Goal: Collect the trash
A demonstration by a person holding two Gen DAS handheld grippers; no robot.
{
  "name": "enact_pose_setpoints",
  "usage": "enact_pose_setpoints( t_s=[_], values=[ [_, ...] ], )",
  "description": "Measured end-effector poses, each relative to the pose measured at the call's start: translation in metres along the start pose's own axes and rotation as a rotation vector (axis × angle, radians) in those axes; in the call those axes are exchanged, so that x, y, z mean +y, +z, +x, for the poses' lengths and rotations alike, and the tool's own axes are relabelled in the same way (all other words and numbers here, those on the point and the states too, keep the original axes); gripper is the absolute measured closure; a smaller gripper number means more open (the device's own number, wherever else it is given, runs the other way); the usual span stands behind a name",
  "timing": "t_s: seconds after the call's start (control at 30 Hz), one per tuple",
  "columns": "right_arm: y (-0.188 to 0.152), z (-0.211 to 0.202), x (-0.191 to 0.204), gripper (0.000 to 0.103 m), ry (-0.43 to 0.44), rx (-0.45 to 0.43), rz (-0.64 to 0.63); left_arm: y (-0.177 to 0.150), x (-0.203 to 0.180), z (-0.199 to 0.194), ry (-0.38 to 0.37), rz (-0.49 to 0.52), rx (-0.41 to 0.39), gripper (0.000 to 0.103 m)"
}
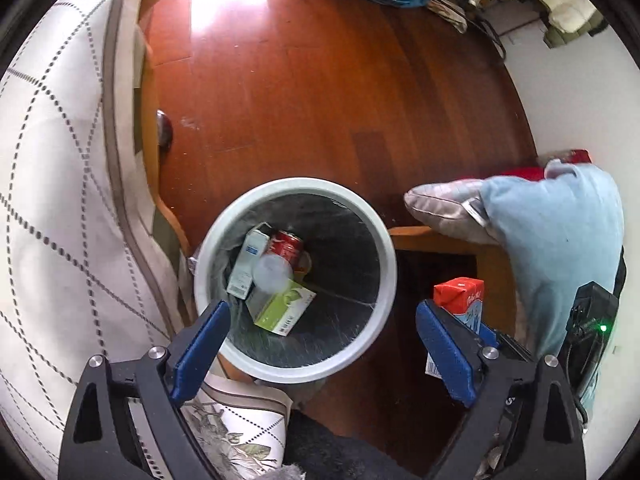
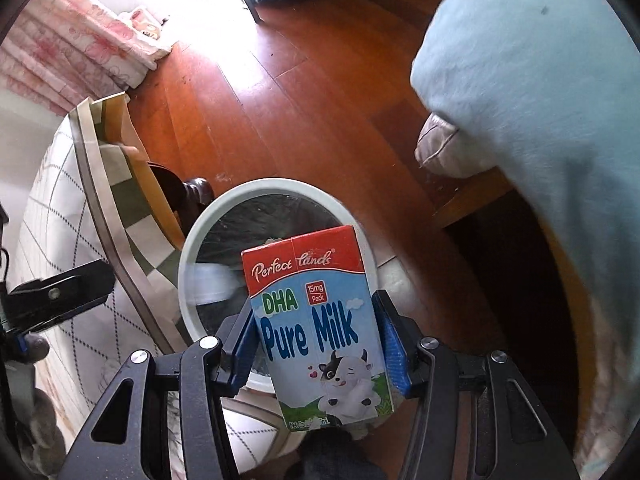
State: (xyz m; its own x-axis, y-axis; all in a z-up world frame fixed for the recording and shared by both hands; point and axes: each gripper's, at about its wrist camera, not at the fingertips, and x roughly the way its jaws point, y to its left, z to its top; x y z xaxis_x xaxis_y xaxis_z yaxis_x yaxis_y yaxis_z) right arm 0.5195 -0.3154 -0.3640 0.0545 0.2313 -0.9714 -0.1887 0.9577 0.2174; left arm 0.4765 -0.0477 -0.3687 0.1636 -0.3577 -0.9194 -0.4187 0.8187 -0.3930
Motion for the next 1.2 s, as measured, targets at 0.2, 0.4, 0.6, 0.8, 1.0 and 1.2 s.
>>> enact_pose_setpoints(
  t_s=[0.2, 0.4, 0.6, 0.8, 1.0, 1.2],
  values=[
    [0.003, 0.003, 0.005, 0.005, 0.026, -0.005, 0.004, -0.013, -0.003, -0.018, 0.092, 0.027, -0.055, 0.008],
    [-0.014, -0.023, 0.017, 0.005, -0.052, -0.032, -0.061, -0.040, -0.008, -0.047, 0.254, 0.079, -0.153, 0.008],
    [-0.045, -0.065, 0.028, 0.004, -0.098, -0.054, -0.121, -0.089, -0.009, -0.083, 0.328, 0.088, -0.223, 0.008],
    [-0.084, -0.131, 0.045, 0.004, -0.047, -0.100, -0.171, -0.140, -0.016, -0.136, 0.314, 0.098, -0.294, 0.008],
    [-0.124, -0.213, 0.067, 0.004, 0.030, -0.186, -0.216, -0.184, -0.032, -0.203, 0.261, 0.139, -0.390, 0.008],
    [-0.169, -0.293, 0.085, 0.004, 0.121, -0.272, -0.256, -0.236, -0.045, -0.270, 0.189, 0.180, -0.483, 0.008]
  ],
)
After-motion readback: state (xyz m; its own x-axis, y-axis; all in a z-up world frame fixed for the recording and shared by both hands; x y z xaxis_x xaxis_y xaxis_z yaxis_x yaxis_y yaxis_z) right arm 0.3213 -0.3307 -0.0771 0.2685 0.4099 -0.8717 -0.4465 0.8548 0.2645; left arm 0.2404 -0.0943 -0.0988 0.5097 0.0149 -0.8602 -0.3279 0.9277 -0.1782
